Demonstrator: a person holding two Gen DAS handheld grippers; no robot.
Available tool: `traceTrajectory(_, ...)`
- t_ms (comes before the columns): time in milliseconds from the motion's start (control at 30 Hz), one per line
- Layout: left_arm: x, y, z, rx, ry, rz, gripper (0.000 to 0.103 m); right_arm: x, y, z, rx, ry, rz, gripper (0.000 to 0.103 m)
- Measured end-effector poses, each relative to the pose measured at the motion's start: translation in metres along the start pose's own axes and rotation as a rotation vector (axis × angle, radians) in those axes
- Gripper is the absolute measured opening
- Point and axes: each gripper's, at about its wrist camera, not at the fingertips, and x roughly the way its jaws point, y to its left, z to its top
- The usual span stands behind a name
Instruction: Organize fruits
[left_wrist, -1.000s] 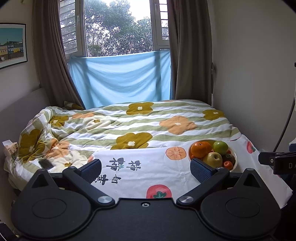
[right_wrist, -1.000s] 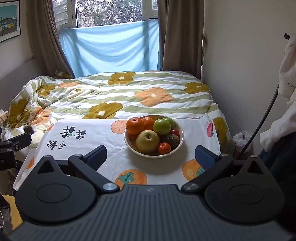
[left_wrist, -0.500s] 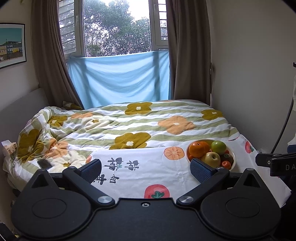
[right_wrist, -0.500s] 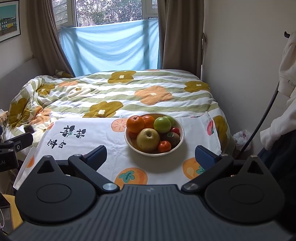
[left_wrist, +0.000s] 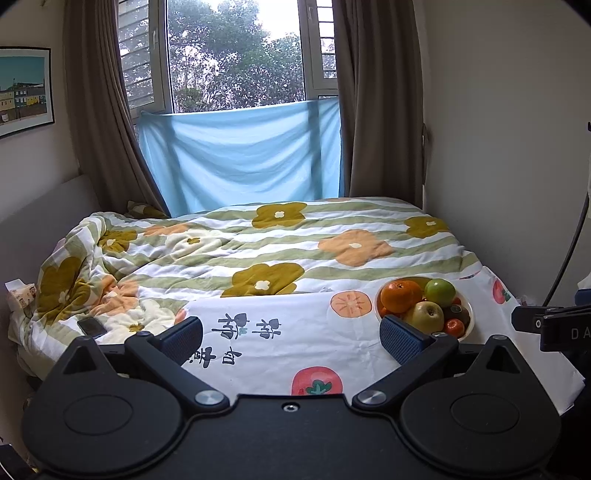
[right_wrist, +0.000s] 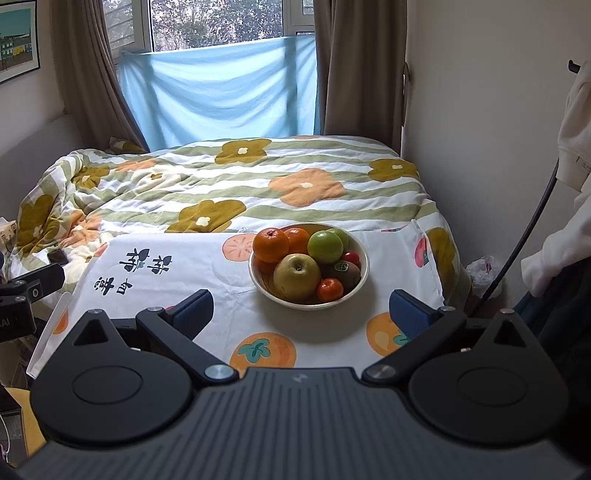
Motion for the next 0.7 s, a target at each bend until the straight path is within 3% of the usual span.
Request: traceTrajectory(700,0.001,-0.0018,0.0,-0.002,-0.001,-0.001,0.103,0.0006,0.0001,0.0007,0.0,0.002,0.002,0.103)
